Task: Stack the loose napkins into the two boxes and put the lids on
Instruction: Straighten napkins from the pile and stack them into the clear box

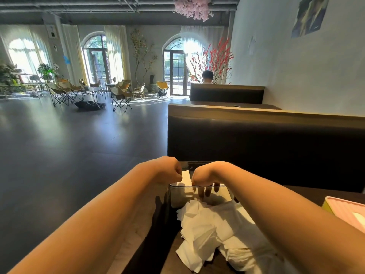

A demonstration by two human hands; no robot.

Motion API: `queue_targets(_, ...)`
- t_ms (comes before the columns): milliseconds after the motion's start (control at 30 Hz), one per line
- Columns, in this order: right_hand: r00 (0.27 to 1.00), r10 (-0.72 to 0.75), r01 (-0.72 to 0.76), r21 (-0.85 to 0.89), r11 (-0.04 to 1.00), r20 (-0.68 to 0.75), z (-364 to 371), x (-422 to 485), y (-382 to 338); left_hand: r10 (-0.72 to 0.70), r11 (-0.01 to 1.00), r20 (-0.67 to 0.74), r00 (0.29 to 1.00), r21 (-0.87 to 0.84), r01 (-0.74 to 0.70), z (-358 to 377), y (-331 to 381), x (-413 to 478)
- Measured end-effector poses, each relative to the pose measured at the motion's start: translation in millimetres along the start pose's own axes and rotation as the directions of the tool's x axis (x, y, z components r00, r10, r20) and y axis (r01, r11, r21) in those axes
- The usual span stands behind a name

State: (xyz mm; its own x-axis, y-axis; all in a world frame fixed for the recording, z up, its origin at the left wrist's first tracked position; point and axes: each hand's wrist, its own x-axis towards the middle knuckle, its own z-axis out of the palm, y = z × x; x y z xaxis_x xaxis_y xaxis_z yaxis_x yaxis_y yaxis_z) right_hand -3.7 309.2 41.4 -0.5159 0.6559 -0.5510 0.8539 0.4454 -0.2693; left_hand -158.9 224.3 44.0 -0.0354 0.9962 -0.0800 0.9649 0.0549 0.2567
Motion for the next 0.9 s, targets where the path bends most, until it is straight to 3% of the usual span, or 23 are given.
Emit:
queue_targets(233, 0.987, 0.028, -0.011, 0.107, 0.994, -0.156, -0.2, -32.2, -4.0, 0.001, 1.0, -0.077, 0.997, -0.001, -0.001, -6.6, 8.0, -28.2)
queue_targets(433, 0.995, 0.062, -0.019, 0.429, 0.903, -0.084, 10.2, -25.2, -19.8, -0.019, 1.0, -0.052, 0.998, 0.0, 0.019, 15.3, 4.0, -31.5)
queue_targets(567, 1.0, 0.004, -0.004, 0.608, 0.794, 0.0, 6.6, -24.6, -30.3, -0.036, 0.998, -0.059, 0.998, -0.054, 0.032, 20.3, -2.5, -22.3)
queue_targets(733, 1.0, 0.01, -0.017, 0.634, 0.773, 0.015, 9.2, -17.3, -33.1, -0.038, 0.996, -0.043, 0.998, -0.081, 0.034, 23.2, -7.4, -15.7)
queue_targets(833, 0.998, 0.016, 0.022, 0.549, 0.835, -0.065, 8.0, -21.3, -31.2, -0.035, 0.996, -0.054, 0.998, -0.09, 0.03, 23.1, -7.5, -15.2)
queue_targets(900, 0.981, -0.011, 0.1, 0.452, 0.886, -0.196, 10.8, -25.3, -33.5, -0.024, 0.995, -0.086, 0.996, -0.094, 0.016, 20.8, -4.5, -20.0)
